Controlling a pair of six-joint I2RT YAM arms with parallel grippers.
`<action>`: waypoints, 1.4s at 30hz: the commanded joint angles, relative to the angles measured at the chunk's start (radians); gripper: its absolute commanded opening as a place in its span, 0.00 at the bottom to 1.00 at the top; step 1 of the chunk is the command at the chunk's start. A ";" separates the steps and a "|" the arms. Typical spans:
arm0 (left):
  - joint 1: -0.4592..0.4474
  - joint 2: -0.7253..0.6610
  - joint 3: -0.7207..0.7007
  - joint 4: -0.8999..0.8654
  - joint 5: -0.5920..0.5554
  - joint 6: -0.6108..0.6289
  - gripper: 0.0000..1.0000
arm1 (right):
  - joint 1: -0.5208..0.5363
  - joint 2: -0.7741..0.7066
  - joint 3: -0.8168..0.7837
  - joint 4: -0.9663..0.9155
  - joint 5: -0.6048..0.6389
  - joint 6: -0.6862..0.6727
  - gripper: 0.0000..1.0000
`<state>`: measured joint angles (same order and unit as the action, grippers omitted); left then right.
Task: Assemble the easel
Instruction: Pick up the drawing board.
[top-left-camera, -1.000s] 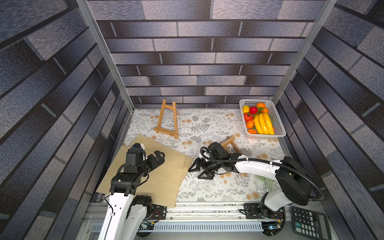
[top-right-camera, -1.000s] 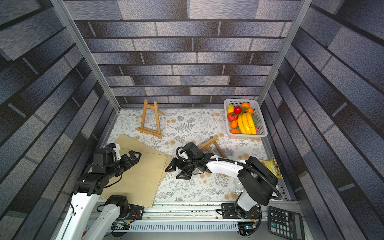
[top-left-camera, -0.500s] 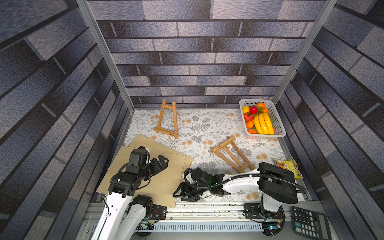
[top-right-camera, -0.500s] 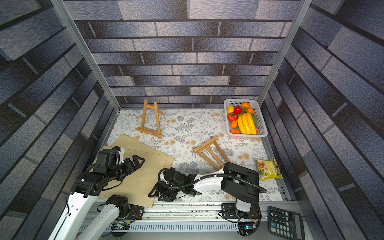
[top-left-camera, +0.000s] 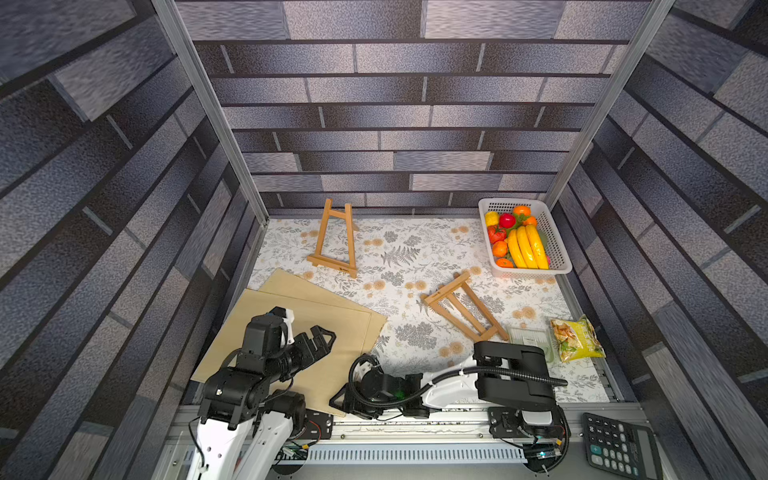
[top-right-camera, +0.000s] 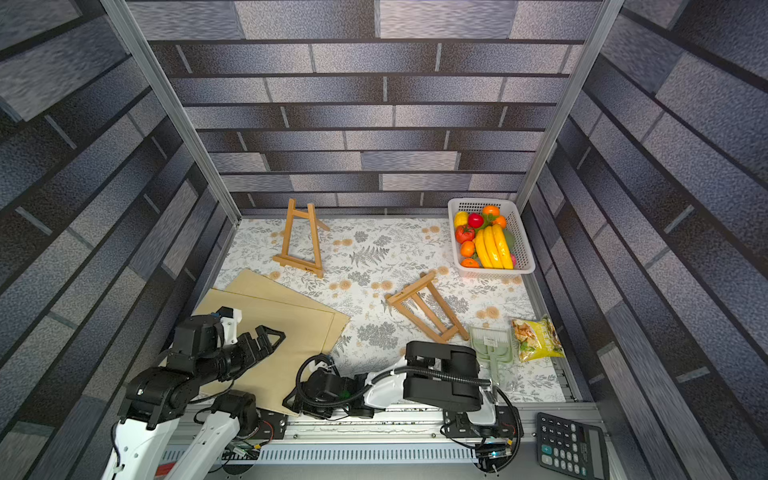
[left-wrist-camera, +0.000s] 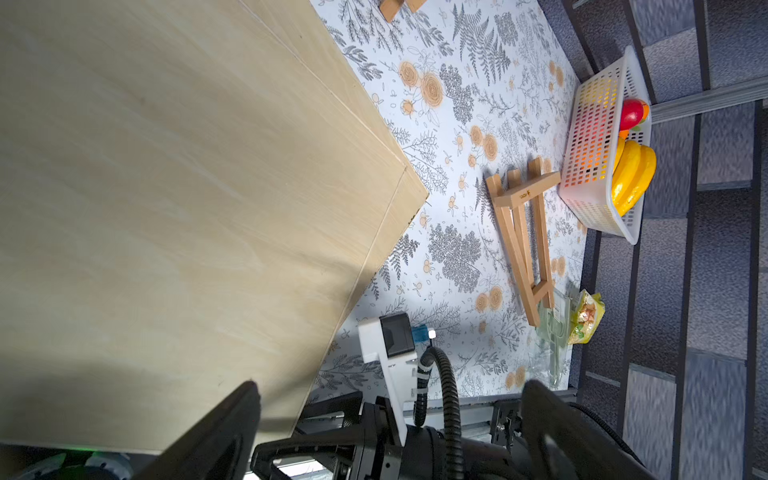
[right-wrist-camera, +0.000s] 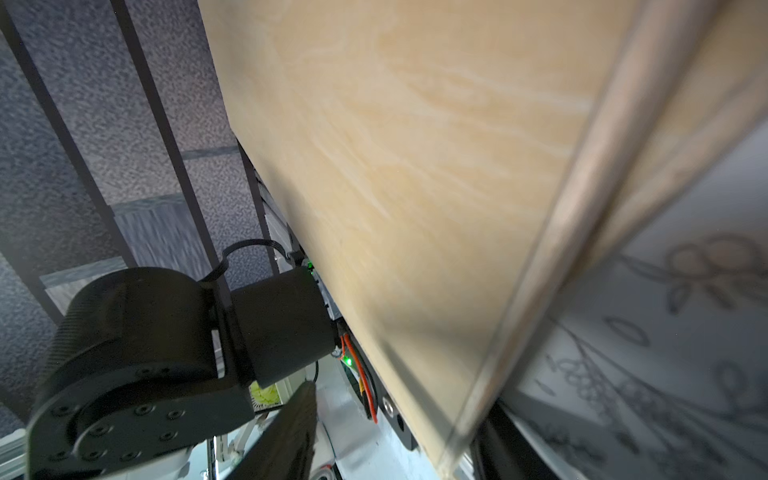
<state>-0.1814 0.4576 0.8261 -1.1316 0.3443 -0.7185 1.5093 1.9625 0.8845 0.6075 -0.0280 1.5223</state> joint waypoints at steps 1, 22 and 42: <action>0.008 -0.023 0.036 -0.049 0.030 0.008 1.00 | 0.026 0.027 0.010 0.068 0.120 -0.004 0.52; 0.009 -0.026 0.047 -0.106 0.023 0.082 1.00 | 0.049 -0.034 0.014 0.278 0.201 -0.118 0.35; 0.012 0.000 0.028 -0.063 0.037 0.070 1.00 | 0.000 -0.051 -0.025 0.361 0.239 -0.118 0.34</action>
<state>-0.1783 0.4435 0.8532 -1.2114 0.3668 -0.6586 1.5383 1.8877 0.8528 0.7647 0.1795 1.4166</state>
